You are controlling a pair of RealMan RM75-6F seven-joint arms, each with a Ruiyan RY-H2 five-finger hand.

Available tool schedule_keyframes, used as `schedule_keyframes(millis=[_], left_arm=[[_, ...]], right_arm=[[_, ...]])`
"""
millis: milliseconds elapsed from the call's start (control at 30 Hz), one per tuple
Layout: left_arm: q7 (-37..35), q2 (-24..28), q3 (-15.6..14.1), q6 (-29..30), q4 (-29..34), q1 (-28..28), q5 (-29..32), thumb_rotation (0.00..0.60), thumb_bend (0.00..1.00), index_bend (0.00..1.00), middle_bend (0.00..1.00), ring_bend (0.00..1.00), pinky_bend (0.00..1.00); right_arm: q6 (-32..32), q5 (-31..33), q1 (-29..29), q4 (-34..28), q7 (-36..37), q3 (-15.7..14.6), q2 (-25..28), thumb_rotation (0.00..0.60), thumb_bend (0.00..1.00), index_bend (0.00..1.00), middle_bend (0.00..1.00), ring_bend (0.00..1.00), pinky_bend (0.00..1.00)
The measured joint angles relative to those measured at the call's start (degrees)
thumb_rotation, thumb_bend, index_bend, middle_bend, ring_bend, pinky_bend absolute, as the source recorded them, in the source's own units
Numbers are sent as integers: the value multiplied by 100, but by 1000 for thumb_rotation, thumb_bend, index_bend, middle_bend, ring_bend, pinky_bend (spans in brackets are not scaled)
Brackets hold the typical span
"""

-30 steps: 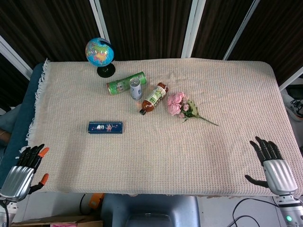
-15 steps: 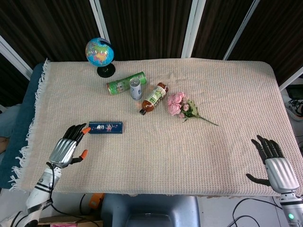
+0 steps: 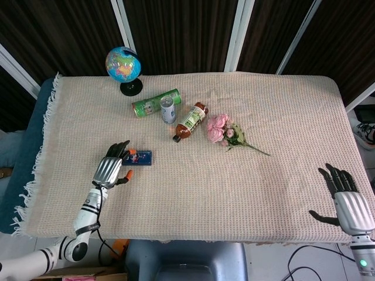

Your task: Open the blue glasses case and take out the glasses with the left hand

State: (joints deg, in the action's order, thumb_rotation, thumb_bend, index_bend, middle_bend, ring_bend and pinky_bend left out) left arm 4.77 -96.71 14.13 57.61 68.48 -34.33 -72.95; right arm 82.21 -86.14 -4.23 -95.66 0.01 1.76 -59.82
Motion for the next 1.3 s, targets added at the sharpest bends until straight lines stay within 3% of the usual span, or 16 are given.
schedule_keyframes(millis=[300, 600, 933, 1300], left_arm=[[212, -542, 65, -145, -943, -246, 352, 600, 375, 271, 0, 0, 0], [196, -797, 136, -206, -1413, -420, 494, 600, 385, 344, 0, 0, 0], [132, -794, 103, -190, -1387, -451, 495, 600, 437, 431, 0, 0, 0], [142, -649, 115, -194, -1044, -442, 574, 600, 585, 492, 16, 0, 0]], right_arm=[[3, -121, 13, 39, 231, -53, 102, 600, 64, 0, 0, 0, 0], [0, -107, 10, 41, 223, -44, 98, 600, 64, 0, 0, 0, 0], [2, -110, 10, 39, 207, -44, 94, 600, 64, 0, 0, 0, 0], [9, -124, 16, 31, 237, -50, 107, 600, 64, 0, 0, 0, 0]])
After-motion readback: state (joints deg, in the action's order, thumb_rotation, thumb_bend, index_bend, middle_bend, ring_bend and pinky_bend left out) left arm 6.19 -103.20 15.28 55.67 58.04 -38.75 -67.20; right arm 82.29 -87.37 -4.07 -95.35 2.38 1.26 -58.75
